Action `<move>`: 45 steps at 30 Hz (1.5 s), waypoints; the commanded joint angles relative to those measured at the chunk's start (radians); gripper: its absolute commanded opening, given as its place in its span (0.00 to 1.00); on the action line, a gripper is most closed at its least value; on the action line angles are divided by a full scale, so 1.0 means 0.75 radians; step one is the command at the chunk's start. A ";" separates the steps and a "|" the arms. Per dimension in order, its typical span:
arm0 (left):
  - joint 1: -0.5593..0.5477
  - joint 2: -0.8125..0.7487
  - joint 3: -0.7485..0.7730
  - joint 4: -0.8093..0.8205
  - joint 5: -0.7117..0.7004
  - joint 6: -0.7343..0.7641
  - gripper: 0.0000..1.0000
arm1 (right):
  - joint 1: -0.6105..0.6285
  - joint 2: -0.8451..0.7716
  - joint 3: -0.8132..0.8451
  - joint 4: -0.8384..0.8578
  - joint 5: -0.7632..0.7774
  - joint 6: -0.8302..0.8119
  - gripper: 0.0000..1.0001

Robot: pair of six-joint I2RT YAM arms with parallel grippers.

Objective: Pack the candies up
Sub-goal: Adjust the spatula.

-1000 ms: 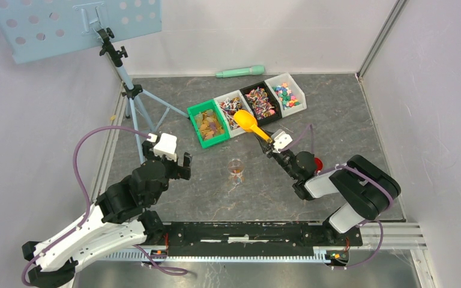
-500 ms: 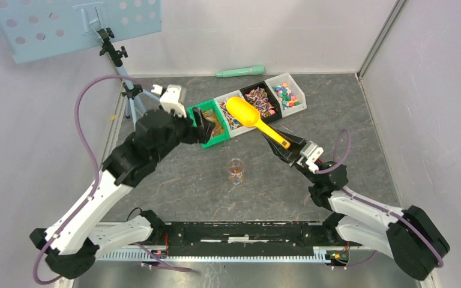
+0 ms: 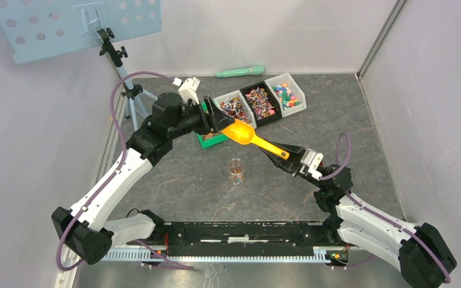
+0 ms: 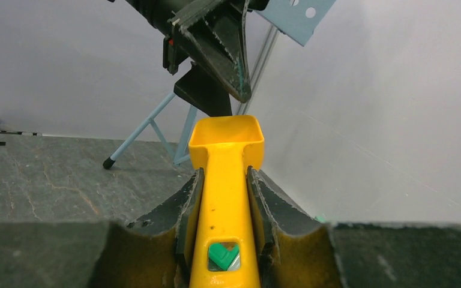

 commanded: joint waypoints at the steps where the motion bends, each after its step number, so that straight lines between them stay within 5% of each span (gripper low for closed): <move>1: 0.023 -0.015 -0.064 0.189 0.177 -0.132 0.66 | -0.001 0.000 0.005 -0.022 -0.043 0.018 0.00; 3: 0.034 -0.032 -0.089 0.175 0.172 -0.133 0.66 | -0.001 -0.001 -0.002 -0.006 -0.033 0.031 0.00; 8: 0.090 -0.065 -0.158 0.088 0.172 -0.129 0.88 | -0.001 0.025 -0.016 0.079 -0.028 0.058 0.00; 14: 0.178 -0.095 -0.252 0.231 0.309 -0.248 0.86 | -0.002 0.064 -0.002 0.181 -0.063 0.142 0.00; 19: 0.209 -0.063 -0.364 0.461 0.442 -0.495 0.74 | -0.001 0.078 -0.004 0.227 -0.060 0.201 0.00; 23: 0.224 -0.067 -0.464 0.664 0.490 -0.665 0.54 | -0.002 0.123 0.010 0.173 -0.072 0.221 0.09; 31: 0.283 -0.115 -0.466 0.525 0.472 -0.604 0.09 | -0.004 0.007 0.123 -0.437 -0.047 0.020 0.40; 37: 0.287 -0.097 -0.451 0.528 0.508 -0.621 0.02 | -0.003 0.005 0.304 -0.900 -0.011 -0.101 0.54; 45: 0.302 -0.068 -0.433 0.415 0.520 -0.522 0.02 | -0.004 0.057 0.457 -1.077 -0.035 -0.053 0.63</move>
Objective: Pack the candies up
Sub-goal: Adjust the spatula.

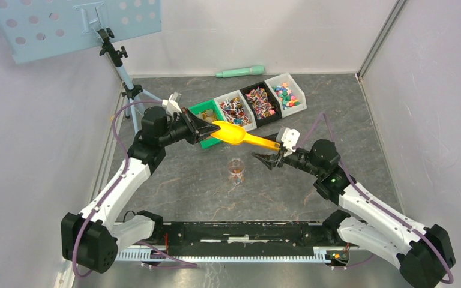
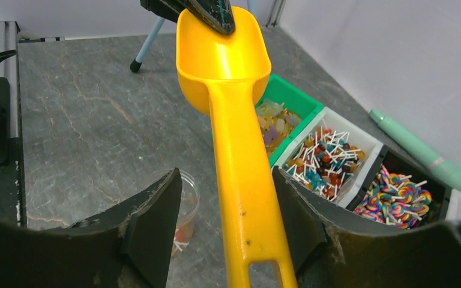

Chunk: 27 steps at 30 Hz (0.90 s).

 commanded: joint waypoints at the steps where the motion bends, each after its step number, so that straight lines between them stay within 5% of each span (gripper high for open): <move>1: 0.001 0.014 0.039 -0.053 0.093 0.043 0.02 | 0.002 0.020 0.126 -0.137 -0.012 0.001 0.64; 8: 0.051 0.001 0.027 -0.095 0.131 0.058 0.02 | -0.004 0.021 0.178 -0.153 -0.048 0.028 0.67; 19: 0.058 -0.014 -0.014 -0.050 0.140 -0.014 0.02 | -0.003 0.079 0.173 -0.119 -0.075 0.040 0.57; 27: 0.058 -0.011 -0.028 -0.041 0.133 -0.026 0.02 | -0.003 0.133 0.215 -0.180 -0.083 0.014 0.29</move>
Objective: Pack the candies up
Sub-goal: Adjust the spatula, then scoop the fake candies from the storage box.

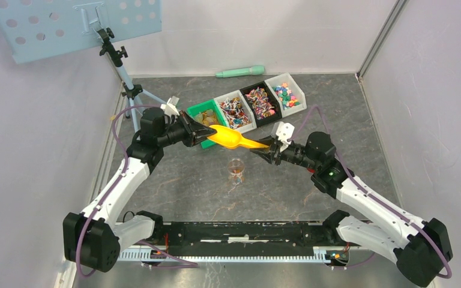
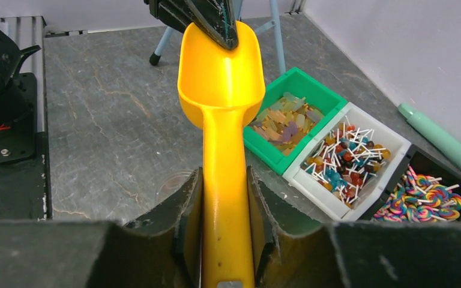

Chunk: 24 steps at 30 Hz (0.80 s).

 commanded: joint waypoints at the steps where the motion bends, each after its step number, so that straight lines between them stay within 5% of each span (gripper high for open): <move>1: -0.012 -0.028 -0.003 0.048 0.066 -0.020 0.02 | 0.003 0.055 0.089 -0.033 -0.022 -0.028 0.29; 4: -0.012 -0.018 0.011 0.018 0.068 0.009 0.06 | 0.003 0.089 0.116 -0.087 -0.043 -0.065 0.11; 6: -0.012 -0.012 0.020 -0.014 0.067 0.040 0.30 | 0.003 0.084 0.114 -0.085 -0.032 -0.069 0.00; 11: 0.008 -0.032 0.098 -0.201 -0.020 0.206 0.74 | 0.001 0.063 0.118 -0.114 0.054 -0.085 0.00; 15: 0.021 -0.080 0.234 -0.454 -0.195 0.441 0.99 | -0.011 0.071 0.139 -0.189 0.169 -0.136 0.00; 24: 0.019 -0.352 0.319 -0.823 -0.539 0.960 1.00 | -0.023 0.356 0.428 -0.496 0.584 -0.069 0.00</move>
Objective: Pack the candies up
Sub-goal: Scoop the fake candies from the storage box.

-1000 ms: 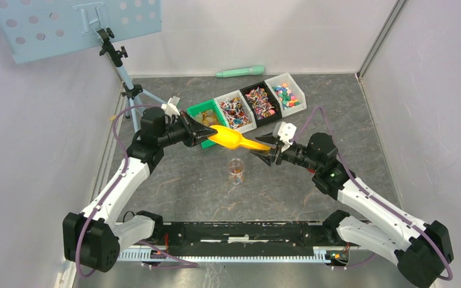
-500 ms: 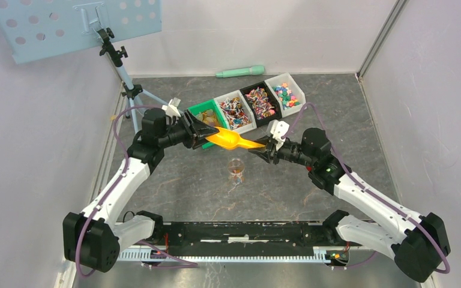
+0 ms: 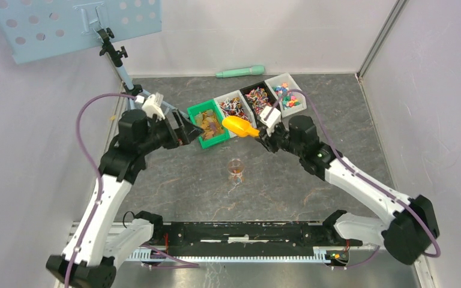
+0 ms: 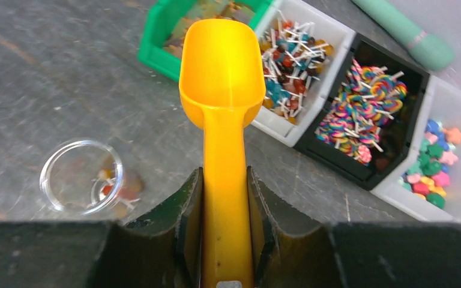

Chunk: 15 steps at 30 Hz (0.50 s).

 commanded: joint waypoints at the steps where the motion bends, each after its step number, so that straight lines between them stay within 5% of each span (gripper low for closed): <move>1: 0.002 -0.167 0.012 -0.231 -0.223 0.360 1.00 | -0.006 0.156 0.268 -0.207 0.258 0.066 0.00; 15: 0.000 -0.713 -0.402 -0.093 -0.498 0.334 1.00 | -0.001 0.724 1.056 -0.916 0.479 0.212 0.00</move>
